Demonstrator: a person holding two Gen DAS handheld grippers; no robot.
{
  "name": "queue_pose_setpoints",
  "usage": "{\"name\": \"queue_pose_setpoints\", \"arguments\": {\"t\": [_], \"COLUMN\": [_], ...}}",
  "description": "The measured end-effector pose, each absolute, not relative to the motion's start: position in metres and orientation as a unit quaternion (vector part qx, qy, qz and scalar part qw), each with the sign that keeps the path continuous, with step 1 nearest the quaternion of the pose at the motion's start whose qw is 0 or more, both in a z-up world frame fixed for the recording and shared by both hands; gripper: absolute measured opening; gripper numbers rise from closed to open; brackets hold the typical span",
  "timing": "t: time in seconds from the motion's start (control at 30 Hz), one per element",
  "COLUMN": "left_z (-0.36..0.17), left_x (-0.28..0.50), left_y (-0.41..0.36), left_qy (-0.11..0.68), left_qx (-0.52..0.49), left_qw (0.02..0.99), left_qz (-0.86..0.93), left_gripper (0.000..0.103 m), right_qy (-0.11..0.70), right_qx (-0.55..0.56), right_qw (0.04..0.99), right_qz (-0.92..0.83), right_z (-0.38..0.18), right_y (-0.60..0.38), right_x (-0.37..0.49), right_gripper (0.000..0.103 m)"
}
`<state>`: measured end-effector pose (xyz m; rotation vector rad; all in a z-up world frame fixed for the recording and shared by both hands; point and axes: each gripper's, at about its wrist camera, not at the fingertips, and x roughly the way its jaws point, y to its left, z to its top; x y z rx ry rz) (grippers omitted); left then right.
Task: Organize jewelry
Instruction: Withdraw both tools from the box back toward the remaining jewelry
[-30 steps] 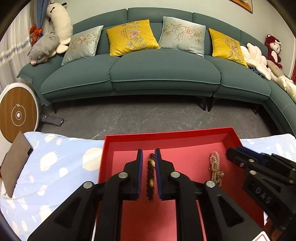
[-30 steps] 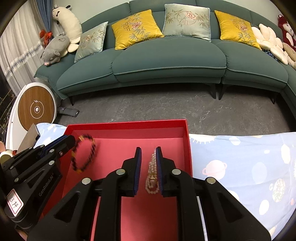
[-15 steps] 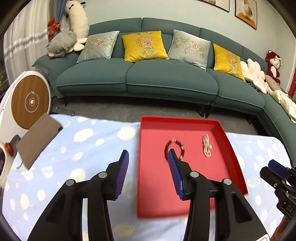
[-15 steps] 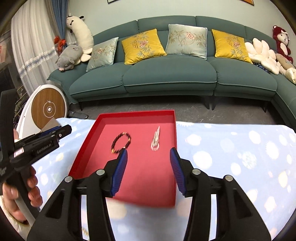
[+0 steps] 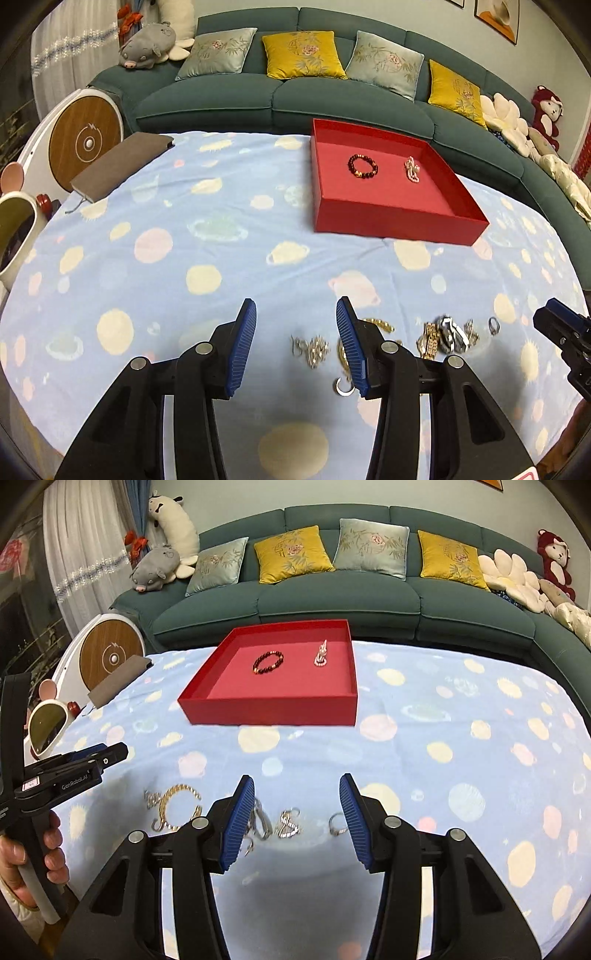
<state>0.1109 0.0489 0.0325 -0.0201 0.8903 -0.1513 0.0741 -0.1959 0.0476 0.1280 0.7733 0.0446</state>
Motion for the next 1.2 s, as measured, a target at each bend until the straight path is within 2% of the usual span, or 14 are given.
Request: {"name": "queue_pose_setpoints", "arguments": {"t": [0.13,0.4,0.6,1.2], "left_z": [0.016,-0.001,-0.003,-0.006], "left_x": [0.096,0.088,0.09,0.094], "left_y": [0.045,0.018,0.019,0.023], "left_qy": [0.443,0.45,0.451,0.46], "left_qx": [-0.02,0.027,0.027,0.006], "left_qw": [0.893,0.886,0.885,0.88], "left_qz": [-0.084,-0.107,-0.111,-0.119], "left_gripper": [0.044,0.045,0.049,0.049], "right_qy": [0.398,0.416,0.429,0.46], "right_qx": [0.073,0.024,0.006,0.037], "right_qw": [0.914,0.907,0.901,0.885], "right_qz": [0.032,0.056,0.063,0.062], "right_z": [0.024,-0.003,-0.017,-0.033], "right_y": [-0.185,-0.147,-0.137,-0.149], "right_x": [0.063,0.08,0.097,0.116], "right_gripper": [0.046,0.046,0.038,0.02]}}
